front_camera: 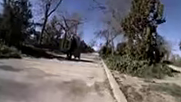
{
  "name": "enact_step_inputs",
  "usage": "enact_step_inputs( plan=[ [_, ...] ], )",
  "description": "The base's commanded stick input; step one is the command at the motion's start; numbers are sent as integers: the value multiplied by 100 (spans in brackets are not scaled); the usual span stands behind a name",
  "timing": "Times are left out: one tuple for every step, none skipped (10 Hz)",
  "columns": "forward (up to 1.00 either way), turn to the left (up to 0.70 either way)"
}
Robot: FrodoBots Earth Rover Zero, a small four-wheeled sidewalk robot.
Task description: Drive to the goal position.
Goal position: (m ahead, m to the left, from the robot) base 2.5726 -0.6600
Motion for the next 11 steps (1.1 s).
enact_step_inputs(
  plan=[
    [98,0],
    [97,0],
    [97,0],
    [96,0],
    [96,0],
    [95,0],
    [95,0],
    [95,0],
    [95,0],
    [95,0],
    [95,0]
  ],
)
